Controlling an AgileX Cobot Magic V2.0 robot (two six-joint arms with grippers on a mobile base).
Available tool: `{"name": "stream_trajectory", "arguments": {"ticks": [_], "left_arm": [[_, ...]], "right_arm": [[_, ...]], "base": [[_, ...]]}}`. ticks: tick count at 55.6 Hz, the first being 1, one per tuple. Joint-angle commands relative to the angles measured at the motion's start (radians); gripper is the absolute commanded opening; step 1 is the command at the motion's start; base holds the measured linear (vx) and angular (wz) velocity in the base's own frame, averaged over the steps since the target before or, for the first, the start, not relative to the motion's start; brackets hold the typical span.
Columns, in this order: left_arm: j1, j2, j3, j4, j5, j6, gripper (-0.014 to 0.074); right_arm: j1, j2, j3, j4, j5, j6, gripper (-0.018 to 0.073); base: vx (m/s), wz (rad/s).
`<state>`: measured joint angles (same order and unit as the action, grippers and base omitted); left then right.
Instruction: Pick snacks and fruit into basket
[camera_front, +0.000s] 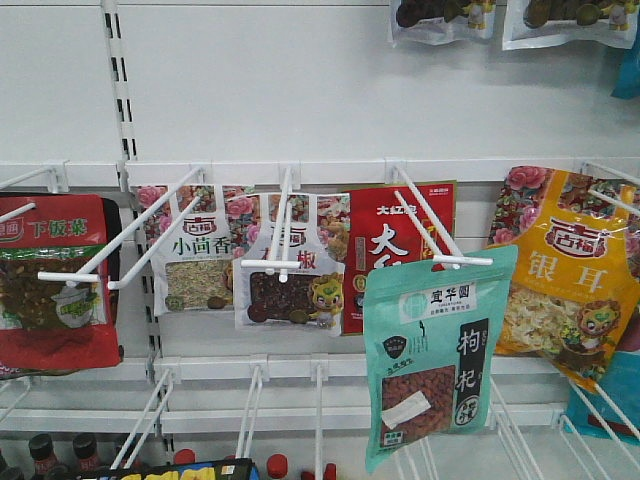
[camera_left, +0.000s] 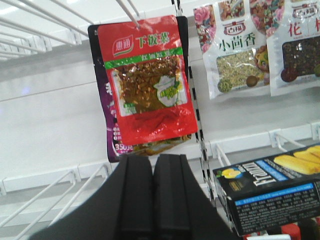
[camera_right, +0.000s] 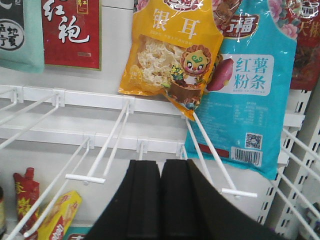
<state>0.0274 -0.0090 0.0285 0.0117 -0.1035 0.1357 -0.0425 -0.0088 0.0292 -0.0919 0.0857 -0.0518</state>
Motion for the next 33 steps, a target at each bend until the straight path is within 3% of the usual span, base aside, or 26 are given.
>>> {"name": "stream_trajectory", "arguments": {"ticks": [1,16,25,33], "left_arm": [[0.0,-0.015,0.002,-0.005,-0.094,-0.007,-0.0009],[0.0,-0.015,-0.018,-0.005,-0.151,-0.01,-0.0009],[0.0,-0.012,-0.159,-0.005,-0.079,-0.009,-0.0009],[0.0,0.043,-0.355,-0.005,0.075,-0.009,-0.0009]], "right_arm": [[-0.002,-0.013,0.007,-0.048,-0.162,-0.047,-0.0008],[-0.002,-0.013,0.003,-0.001,-0.436,-0.035,-0.0008],[-0.002,-0.013,-0.102,0.171,-0.364,-0.011,-0.0008],[-0.002,0.035,-0.301,0.181,-0.182,-0.02,-0.0008]], "base": [[0.0,0.0],[0.0,0.0],[0.0,0.0],[0.0,0.0]]}}
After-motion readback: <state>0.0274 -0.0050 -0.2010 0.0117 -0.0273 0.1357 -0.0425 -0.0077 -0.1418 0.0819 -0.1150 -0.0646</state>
